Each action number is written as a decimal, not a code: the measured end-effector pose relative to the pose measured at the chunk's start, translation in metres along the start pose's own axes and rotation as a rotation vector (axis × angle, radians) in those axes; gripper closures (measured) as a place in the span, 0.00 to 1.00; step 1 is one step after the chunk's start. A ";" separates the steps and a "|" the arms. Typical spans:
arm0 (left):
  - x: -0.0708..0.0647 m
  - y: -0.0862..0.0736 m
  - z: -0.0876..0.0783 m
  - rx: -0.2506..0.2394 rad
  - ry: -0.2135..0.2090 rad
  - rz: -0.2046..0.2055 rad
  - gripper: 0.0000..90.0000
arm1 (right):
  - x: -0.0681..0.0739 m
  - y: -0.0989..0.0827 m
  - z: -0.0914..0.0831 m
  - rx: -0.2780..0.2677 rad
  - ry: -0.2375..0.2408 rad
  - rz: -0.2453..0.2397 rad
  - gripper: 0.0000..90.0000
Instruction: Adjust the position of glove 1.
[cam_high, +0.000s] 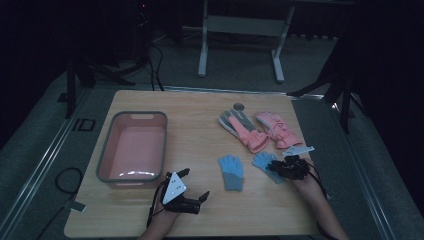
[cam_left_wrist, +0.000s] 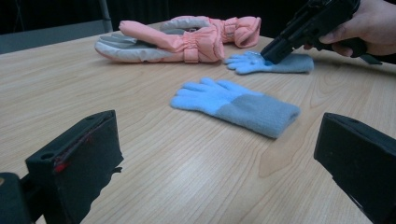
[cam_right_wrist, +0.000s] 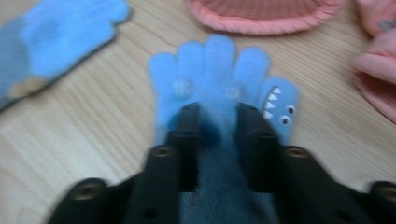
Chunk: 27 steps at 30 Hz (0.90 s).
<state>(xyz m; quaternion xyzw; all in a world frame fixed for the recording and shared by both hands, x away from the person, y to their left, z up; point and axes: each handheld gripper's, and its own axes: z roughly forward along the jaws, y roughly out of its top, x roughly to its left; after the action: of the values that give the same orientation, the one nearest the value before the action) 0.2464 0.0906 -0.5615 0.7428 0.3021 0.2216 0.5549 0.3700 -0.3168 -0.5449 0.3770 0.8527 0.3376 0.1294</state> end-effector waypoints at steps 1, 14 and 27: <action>0.000 0.000 0.000 0.000 0.000 0.000 0.01 | 0.002 0.000 0.000 0.004 -0.016 -0.002 0.90; -0.001 0.000 0.000 -0.004 0.005 0.006 0.01 | 0.046 0.018 -0.037 -0.042 -0.242 0.265 0.96; 0.000 0.000 0.000 -0.002 0.007 -0.001 0.01 | 0.068 0.011 -0.066 -0.132 -0.396 0.420 0.96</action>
<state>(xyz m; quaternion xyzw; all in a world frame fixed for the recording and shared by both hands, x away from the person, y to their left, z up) 0.2459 0.0903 -0.5616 0.7412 0.3042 0.2242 0.5549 0.2980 -0.2930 -0.4870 0.5945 0.6906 0.3314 0.2449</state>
